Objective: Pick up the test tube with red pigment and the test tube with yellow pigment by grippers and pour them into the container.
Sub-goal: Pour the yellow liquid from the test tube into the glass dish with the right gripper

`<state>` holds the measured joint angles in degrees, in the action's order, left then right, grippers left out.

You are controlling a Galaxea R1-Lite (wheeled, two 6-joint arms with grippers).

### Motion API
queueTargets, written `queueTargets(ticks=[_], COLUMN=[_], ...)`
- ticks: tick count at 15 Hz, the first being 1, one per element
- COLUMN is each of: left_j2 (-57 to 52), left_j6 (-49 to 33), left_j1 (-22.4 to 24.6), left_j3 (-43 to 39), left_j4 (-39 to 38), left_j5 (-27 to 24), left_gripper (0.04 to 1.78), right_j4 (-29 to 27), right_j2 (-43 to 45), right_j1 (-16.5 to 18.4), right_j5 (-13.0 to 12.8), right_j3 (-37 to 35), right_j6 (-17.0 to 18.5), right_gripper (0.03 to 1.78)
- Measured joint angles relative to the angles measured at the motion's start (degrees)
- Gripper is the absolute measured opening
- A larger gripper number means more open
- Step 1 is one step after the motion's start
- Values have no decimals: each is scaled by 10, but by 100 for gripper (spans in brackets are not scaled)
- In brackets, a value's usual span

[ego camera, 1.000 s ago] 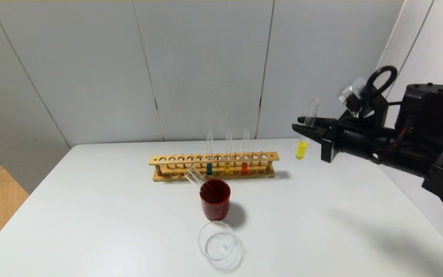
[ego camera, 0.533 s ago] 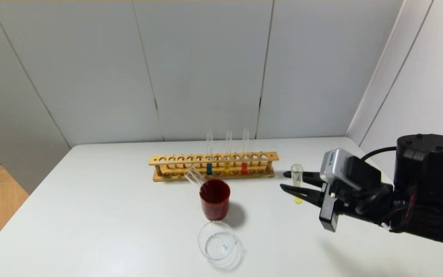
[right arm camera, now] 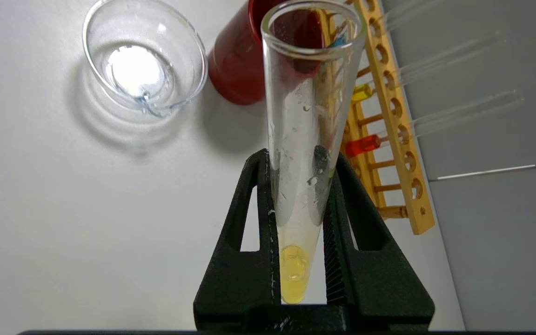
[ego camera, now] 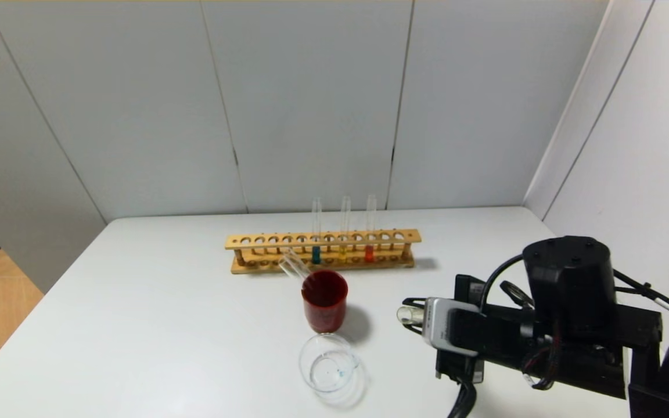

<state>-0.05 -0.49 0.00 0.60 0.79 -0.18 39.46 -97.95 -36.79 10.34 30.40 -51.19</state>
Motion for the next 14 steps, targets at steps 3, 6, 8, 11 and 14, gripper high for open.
queueTargets(ticks=[3, 6, 8, 11, 14], left_j2=[0, 0, 0, 0, 0], left_j6=[0, 0, 0, 0, 0], left_j1=[0, 0, 0, 0, 0], left_j3=[0, 0, 0, 0, 0], left_j4=[0, 0, 0, 0, 0], left_j5=[0, 0, 0, 0, 0], left_gripper=[175, 175, 175, 175, 175], right_j4=[-80, -168, -212, -249, -281], right_j2=[-16, -33, -54, -86, -103], right_j1=[-27, -51, -60, -61, -60], right_j5=[-37, -66, -72, -81, -117], right_j3=[58, 125, 161, 195, 225], right_j6=[-10, -25, -45, -65, -101], right_gripper=[35, 35, 35, 35, 35])
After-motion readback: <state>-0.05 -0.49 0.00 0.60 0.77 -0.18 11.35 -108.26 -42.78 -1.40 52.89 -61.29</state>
